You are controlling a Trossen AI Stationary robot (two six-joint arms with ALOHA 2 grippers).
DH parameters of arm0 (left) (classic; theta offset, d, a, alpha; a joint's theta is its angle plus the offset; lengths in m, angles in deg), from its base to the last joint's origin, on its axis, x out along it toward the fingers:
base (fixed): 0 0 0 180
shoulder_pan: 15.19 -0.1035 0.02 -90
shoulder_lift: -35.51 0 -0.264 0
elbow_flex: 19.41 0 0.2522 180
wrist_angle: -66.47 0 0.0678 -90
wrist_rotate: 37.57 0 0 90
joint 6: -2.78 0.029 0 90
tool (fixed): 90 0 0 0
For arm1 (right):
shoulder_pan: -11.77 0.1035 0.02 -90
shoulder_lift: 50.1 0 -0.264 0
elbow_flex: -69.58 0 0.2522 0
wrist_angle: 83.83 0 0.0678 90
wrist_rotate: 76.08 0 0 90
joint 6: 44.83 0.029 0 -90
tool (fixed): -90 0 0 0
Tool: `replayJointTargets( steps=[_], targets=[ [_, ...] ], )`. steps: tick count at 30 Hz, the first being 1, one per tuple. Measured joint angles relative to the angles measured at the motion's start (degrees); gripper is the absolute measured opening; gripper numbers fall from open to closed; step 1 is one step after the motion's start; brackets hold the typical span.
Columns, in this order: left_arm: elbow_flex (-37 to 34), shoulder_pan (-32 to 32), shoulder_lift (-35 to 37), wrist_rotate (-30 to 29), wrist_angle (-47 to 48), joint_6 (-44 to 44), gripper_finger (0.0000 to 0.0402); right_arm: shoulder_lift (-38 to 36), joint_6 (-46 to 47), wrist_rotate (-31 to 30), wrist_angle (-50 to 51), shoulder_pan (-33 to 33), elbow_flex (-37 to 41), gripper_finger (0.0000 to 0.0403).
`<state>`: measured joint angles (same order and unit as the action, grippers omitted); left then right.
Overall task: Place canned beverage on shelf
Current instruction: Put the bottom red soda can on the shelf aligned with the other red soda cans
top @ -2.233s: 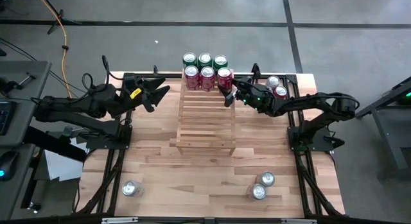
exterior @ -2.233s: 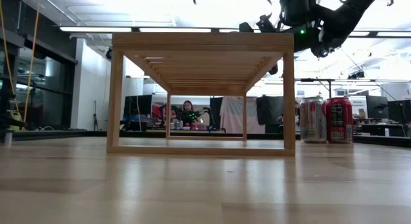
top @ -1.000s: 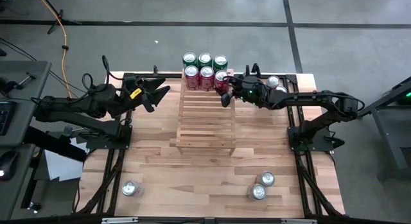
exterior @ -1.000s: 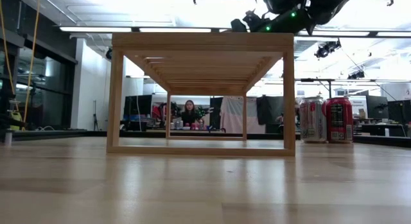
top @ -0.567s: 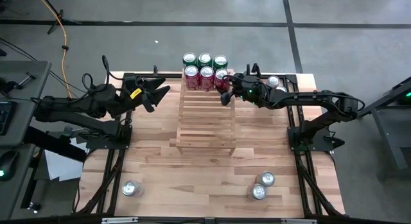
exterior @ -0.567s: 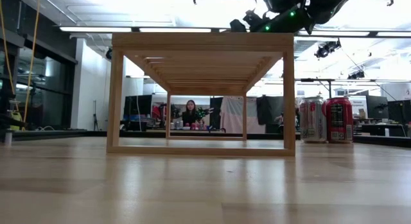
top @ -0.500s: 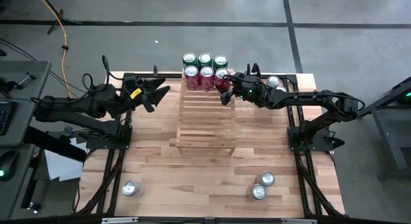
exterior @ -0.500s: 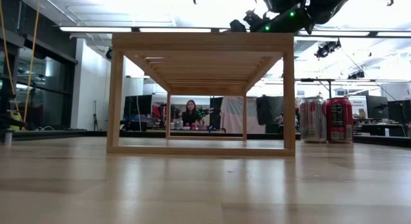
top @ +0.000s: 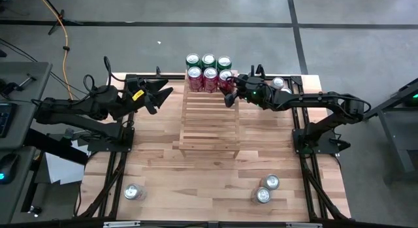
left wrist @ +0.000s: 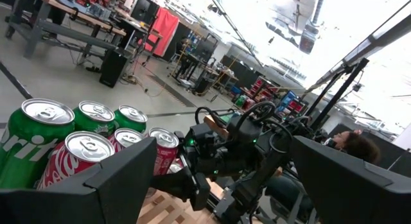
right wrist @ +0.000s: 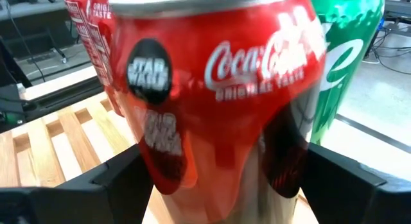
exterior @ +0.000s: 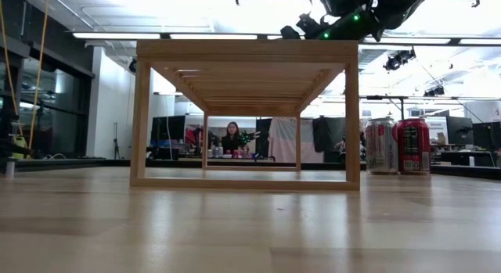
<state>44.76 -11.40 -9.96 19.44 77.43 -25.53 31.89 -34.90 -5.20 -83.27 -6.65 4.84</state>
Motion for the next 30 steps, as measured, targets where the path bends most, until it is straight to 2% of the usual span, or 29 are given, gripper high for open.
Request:
replayJointTargets(
  steps=[30],
  targets=[
    [0.0,0.0,0.0,0.0,0.0,0.0,0.0351,0.0,4.7,0.7,0.6,-1.8,0.0,0.0326]
  ],
)
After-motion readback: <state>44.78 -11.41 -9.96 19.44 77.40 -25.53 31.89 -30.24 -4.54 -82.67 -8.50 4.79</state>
